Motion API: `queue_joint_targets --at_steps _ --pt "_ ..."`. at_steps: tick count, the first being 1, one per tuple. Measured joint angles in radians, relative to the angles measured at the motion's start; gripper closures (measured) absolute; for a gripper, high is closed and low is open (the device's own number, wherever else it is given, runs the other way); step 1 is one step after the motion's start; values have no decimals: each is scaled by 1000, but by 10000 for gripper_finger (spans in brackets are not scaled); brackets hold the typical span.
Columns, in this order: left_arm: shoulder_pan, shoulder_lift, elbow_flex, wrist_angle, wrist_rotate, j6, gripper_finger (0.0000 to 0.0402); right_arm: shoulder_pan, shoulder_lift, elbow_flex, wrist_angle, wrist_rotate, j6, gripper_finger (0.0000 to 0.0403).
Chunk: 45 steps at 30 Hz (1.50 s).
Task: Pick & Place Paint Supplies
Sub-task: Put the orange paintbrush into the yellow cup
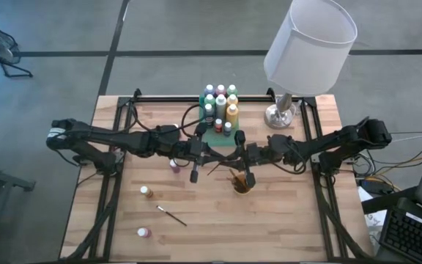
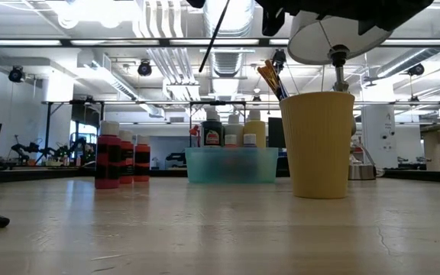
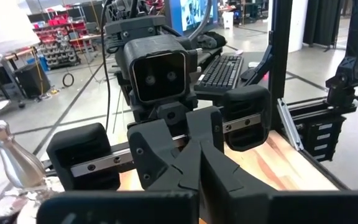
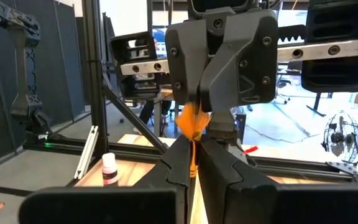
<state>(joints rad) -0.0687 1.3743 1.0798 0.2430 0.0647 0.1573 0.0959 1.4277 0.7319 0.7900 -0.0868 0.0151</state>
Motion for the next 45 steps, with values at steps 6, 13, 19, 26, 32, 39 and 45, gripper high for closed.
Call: queue_joint_targets --at_steps 6,13,19,26,32,39,45 --pt "0 -12 0 -13 -3 -20 352 0 0 -1 -11 -1 0 390" --pt "1 -103 4 -126 -61 -21 255 0 -1 -2 -21 -1 0 390" --pt "1 -185 -6 -281 -132 -32 229 16 -43 -2 -73 -26 1 390" --pt "1 -203 -21 -306 -150 -82 229 84 -186 -2 -281 -47 -16 390" --pt "1 -196 -21 -304 -150 -87 229 124 -335 -2 -549 -43 75 390" --pt "1 -195 -22 -307 -149 -87 229 156 -367 -2 -655 60 87 390" --pt "1 -195 -22 -308 -149 -87 229 155 -296 5 -698 122 58 390"
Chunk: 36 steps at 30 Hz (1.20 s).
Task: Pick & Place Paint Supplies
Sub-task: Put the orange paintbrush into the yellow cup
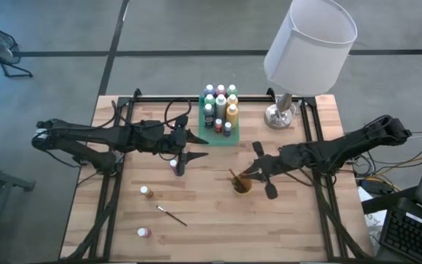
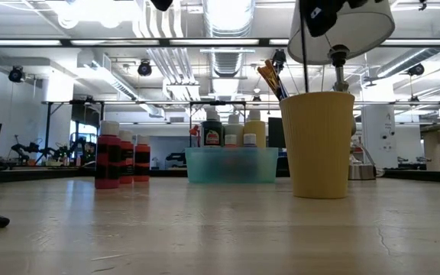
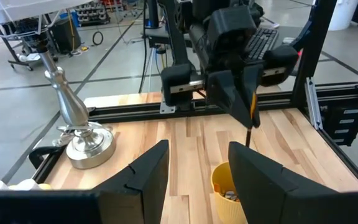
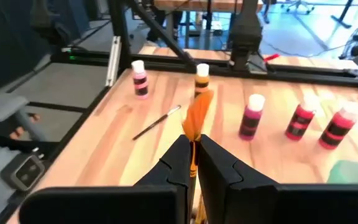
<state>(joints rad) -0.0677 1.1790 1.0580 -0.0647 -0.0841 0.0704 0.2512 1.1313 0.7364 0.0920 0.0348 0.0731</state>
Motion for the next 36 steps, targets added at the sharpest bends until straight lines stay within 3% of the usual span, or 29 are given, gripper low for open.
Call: queue_joint_targets --at_steps 6,24,36 --pt "0 0 0 -1 0 0 229 0 48 54 -61 18 -27 390" --pt "0 0 0 -7 0 0 230 11 63 20 -86 26 -2 390" --pt "0 0 0 -7 1 0 230 28 63 -118 72 56 55 390"
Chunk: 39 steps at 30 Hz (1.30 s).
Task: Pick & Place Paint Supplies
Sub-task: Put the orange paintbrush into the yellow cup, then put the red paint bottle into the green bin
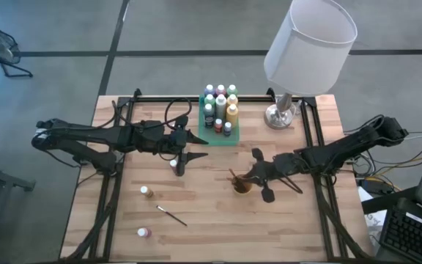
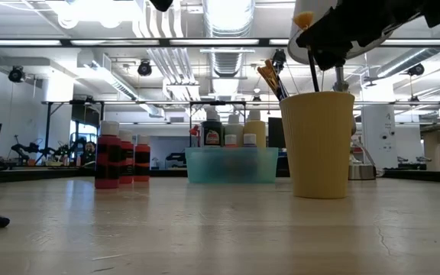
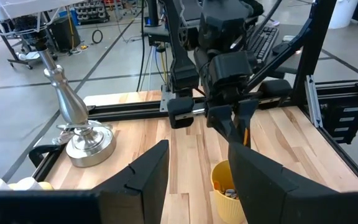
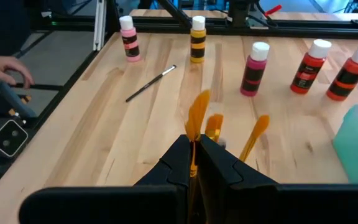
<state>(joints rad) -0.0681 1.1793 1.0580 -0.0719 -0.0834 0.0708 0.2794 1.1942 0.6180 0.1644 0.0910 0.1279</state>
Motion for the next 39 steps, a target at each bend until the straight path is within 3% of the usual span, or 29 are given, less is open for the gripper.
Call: queue_joint_targets --at_steps 17,39 --pt "0 0 0 0 0 0 229 -1 0 -67 59 17 14 377" --pt "0 0 0 0 0 0 230 -3 -14 -67 49 16 26 209"
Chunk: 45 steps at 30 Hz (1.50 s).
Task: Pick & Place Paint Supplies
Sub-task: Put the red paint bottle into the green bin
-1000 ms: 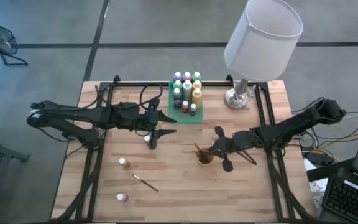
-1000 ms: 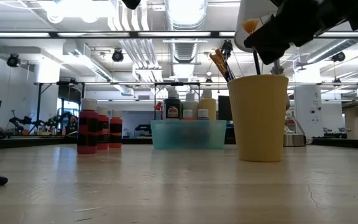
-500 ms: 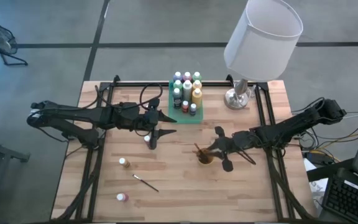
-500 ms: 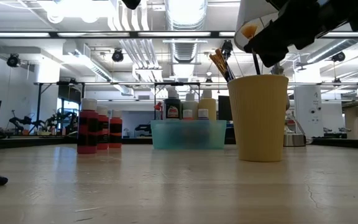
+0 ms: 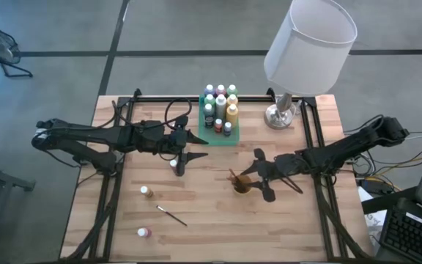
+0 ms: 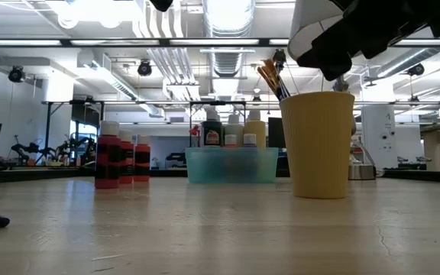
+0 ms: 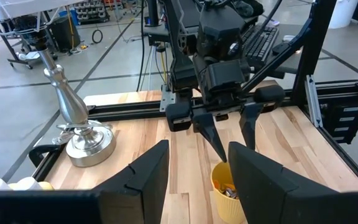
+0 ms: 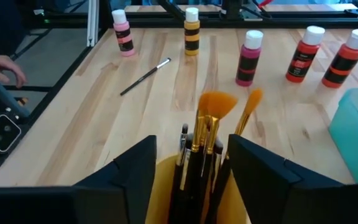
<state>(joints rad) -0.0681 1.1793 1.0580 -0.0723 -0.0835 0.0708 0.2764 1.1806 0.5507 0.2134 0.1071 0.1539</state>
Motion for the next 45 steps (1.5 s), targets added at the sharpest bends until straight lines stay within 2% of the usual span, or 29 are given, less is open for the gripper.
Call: queue_joint_targets --at_steps 6,12,18,24,29,35,45 --pt "0 0 0 -1 0 0 230 0 -62 0 -73 1 -8 206" --pt "0 0 0 -6 0 0 229 0 -174 0 -200 1 -11 230" --pt "0 0 0 -6 0 0 229 0 -287 0 -326 36 -94 257" --pt "0 0 0 -7 0 0 229 0 -406 0 -434 51 4 285" --pt "0 0 0 -9 0 0 229 0 -475 0 -444 51 1 307" --pt "0 0 0 -11 0 0 230 0 -501 0 -442 51 2 333" --pt "0 0 0 -12 0 0 229 0 -467 0 -442 51 3 363"
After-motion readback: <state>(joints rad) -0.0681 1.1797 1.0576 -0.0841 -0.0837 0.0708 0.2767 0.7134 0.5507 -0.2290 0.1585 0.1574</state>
